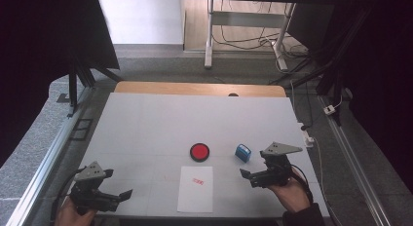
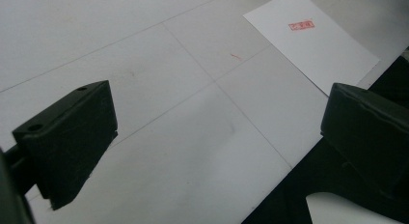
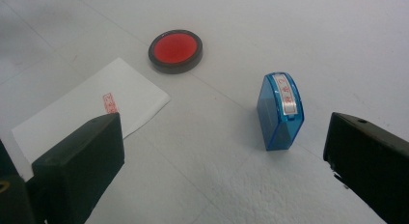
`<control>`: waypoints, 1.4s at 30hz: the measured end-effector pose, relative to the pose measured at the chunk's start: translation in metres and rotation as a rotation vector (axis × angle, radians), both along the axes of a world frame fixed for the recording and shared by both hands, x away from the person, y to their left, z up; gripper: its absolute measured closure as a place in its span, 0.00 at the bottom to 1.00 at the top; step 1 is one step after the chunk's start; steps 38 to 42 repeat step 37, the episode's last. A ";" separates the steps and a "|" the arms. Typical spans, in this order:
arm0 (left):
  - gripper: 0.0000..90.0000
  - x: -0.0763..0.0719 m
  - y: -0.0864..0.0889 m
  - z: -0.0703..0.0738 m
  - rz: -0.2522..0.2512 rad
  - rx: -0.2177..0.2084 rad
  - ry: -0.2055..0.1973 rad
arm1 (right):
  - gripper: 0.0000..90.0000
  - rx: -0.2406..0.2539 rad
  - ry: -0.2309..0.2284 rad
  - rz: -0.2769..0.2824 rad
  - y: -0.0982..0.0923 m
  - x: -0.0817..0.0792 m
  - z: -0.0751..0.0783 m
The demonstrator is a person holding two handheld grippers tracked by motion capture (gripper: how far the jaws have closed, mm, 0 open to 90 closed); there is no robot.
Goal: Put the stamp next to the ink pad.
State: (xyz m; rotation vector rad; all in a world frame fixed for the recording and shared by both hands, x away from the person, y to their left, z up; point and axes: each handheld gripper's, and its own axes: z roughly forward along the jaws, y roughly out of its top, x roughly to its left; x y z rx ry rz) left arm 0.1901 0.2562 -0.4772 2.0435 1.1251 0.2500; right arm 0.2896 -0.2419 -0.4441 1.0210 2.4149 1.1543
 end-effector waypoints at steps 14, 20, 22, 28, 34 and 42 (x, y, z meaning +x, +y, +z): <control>0.00 0.000 0.000 0.000 0.000 0.000 0.000 | 0.00 -0.002 -0.023 -0.071 -0.023 -0.024 -0.001; 0.00 0.000 -0.001 0.000 0.004 -0.001 -0.001 | 0.00 0.005 -0.016 -0.107 -0.036 -0.034 -0.004; 0.00 0.000 -0.001 0.000 0.001 -0.001 0.001 | 0.00 0.002 -0.013 -0.115 -0.039 -0.037 -0.006; 0.00 -0.001 -0.001 0.000 0.001 0.000 -0.002 | 0.00 -0.022 -0.002 -0.124 -0.045 -0.046 -0.009; 0.00 0.000 -0.001 0.000 -0.002 0.002 0.002 | 0.00 -0.043 0.006 -0.151 -0.050 -0.052 -0.010; 0.00 0.001 -0.001 0.000 -0.001 -0.003 0.002 | 0.00 -0.043 0.011 -0.156 -0.051 -0.051 -0.010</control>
